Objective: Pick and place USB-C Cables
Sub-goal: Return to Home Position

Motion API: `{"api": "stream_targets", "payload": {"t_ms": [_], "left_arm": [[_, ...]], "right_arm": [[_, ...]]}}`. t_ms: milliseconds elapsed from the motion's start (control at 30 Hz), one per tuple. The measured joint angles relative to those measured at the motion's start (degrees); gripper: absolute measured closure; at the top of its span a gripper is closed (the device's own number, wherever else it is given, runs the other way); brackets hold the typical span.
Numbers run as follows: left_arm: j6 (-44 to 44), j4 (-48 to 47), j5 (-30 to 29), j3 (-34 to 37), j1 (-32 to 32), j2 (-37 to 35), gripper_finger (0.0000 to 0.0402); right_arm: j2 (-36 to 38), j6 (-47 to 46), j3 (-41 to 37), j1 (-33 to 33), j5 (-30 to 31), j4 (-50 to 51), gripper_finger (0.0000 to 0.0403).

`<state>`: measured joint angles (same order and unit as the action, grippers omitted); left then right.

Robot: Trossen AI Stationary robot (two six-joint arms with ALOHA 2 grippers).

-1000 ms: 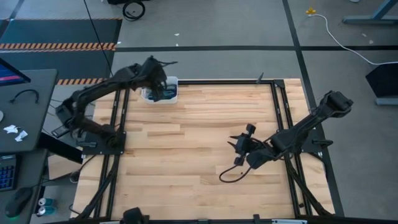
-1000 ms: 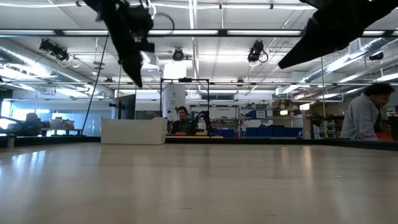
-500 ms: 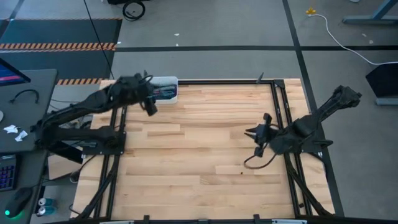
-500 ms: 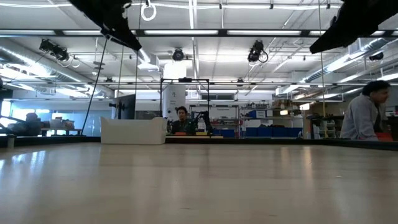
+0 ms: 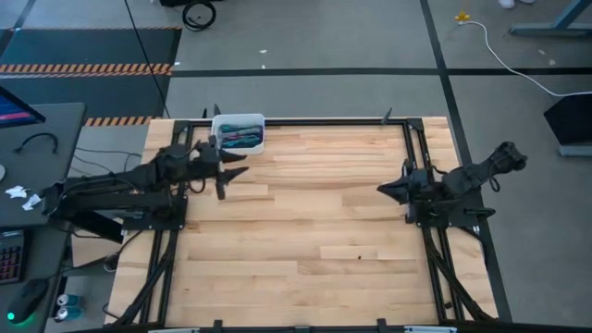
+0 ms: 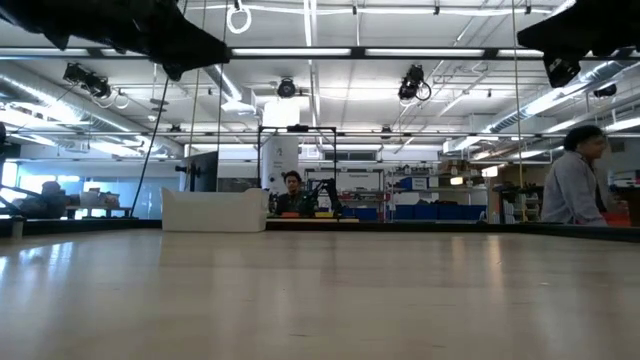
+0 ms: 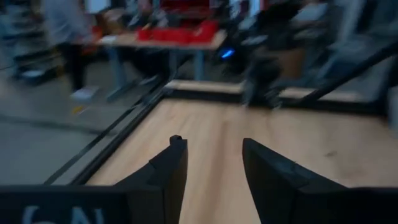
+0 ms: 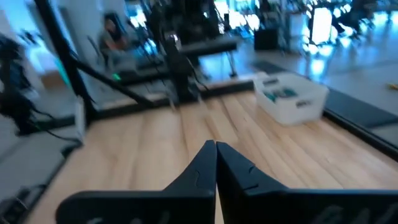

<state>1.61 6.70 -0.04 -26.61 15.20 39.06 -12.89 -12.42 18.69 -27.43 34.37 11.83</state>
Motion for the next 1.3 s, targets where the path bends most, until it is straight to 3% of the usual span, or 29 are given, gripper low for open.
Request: {"api": "stream_targets", "payload": {"t_ms": [200,467,767,867,1000,1133,1300], "left_arm": [[-2.5,3.7,4.9,3.6,1.9,-4.1,0.029],[-4.9,4.3,17.6,5.8,6.4,-7.4,0.0393],[-5.3,9.6,20.1,10.3,8.2,-7.4,0.0397],[-6.4,12.9,24.0,12.2,10.8,-8.7,0.0397],[-9.4,15.6,28.1,15.7,15.0,-13.1,0.0398],[-13.5,15.5,28.4,18.9,18.8,-18.5,0.0397],[-16.2,15.7,26.4,21.8,17.3,-24.2,0.0399]], "right_arm": [[12.4,3.8,-3.0,3.8,-6.1,-1.0,0.04],[10.9,4.7,-8.7,10.9,-20.6,-12.6,0.0401],[11.3,4.5,-15.6,23.1,-30.7,-21.1,0.0402],[11.3,4.6,-15.5,27.9,-34.3,-20.8,0.0402],[11.5,3.9,-15.4,33.8,-40.2,-20.4,0.0402],[11.5,0.6,-15.4,38.7,-46.0,-18.0,0.0402],[11.5,-3.4,-15.8,41.3,-47.6,-18.2,0.0402]]}}
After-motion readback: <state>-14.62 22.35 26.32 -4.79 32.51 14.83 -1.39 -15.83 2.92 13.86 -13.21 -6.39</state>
